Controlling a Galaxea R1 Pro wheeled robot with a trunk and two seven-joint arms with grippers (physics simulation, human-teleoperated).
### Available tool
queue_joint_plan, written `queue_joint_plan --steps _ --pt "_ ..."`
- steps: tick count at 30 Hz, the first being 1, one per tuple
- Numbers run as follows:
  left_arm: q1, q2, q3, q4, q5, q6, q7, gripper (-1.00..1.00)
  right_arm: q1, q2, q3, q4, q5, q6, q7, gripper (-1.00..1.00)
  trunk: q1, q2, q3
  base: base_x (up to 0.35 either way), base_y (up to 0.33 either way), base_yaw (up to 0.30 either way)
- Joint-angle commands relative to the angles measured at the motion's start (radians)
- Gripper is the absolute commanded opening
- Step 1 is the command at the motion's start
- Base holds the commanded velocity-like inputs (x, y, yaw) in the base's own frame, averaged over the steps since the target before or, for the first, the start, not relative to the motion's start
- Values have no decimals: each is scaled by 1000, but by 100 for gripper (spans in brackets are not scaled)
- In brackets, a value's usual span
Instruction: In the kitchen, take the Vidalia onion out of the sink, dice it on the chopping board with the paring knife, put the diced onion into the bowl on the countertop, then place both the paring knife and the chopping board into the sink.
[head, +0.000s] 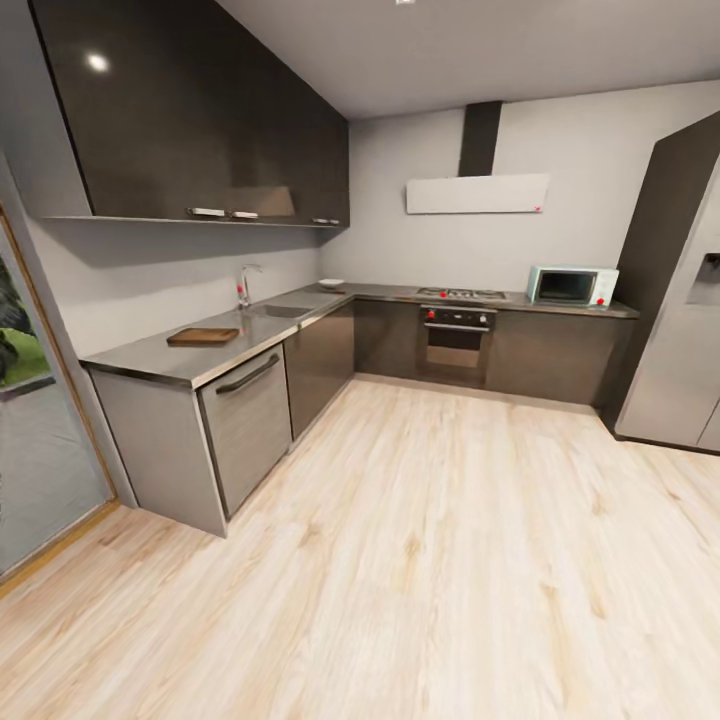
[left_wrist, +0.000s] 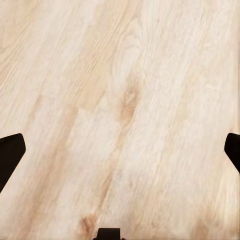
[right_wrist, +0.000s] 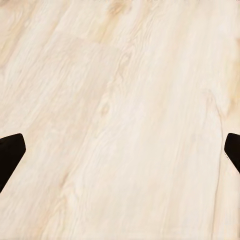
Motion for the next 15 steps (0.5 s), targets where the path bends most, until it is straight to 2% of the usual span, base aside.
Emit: queue_joint_plan --steps 1,15 --pt "0 0 1 -1 0 -2 0 100 -1 0 -1 5 0 -3 0 100 0 0 -1 219 -234 128" --pt "0 -2 1 17 -4 -2 0 100 -1 1 -2 14 0 -4 0 100 0 0 -1 219 -236 131"
